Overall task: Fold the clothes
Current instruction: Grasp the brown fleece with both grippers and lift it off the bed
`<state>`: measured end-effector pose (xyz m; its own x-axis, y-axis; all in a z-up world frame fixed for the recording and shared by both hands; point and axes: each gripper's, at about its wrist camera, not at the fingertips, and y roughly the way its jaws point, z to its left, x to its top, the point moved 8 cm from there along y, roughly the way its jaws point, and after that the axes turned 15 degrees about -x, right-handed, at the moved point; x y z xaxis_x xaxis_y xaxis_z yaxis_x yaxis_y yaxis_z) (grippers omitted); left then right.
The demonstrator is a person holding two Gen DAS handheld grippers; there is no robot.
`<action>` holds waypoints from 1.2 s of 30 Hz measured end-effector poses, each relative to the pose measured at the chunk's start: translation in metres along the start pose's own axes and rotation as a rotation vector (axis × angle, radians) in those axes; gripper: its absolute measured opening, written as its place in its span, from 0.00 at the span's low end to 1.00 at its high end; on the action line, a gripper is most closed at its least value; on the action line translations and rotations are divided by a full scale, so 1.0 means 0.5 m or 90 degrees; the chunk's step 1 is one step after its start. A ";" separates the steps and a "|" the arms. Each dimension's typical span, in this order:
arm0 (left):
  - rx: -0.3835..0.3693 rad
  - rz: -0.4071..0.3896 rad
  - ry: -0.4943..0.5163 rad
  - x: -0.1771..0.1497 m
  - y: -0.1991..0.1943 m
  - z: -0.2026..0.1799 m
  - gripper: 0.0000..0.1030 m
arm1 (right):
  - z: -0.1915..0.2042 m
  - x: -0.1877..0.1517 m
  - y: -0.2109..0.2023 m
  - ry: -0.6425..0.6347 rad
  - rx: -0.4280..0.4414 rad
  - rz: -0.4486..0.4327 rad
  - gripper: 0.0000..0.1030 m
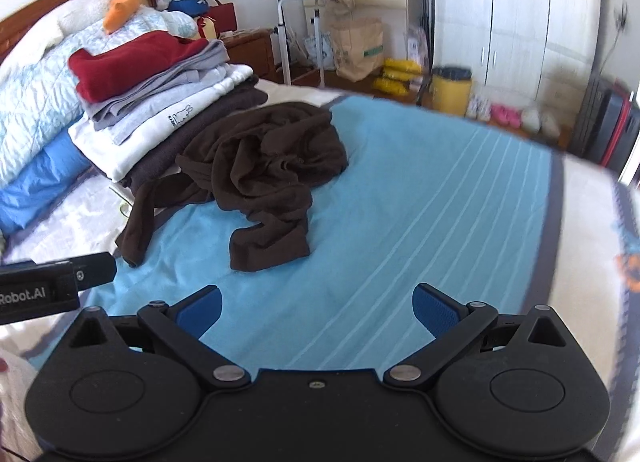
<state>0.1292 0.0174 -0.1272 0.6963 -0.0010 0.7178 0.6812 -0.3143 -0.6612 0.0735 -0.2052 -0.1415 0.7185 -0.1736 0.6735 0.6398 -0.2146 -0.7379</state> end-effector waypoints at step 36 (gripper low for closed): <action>-0.128 -0.051 0.035 0.153 0.572 0.149 0.74 | 0.186 0.323 0.634 -0.007 0.213 0.021 0.76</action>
<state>0.3940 -0.0017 -0.2776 0.6251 -0.0188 0.7803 0.6707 -0.4985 -0.5493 0.4178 -0.2120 -0.2705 0.7415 -0.1647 0.6504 0.6695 0.1193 -0.7332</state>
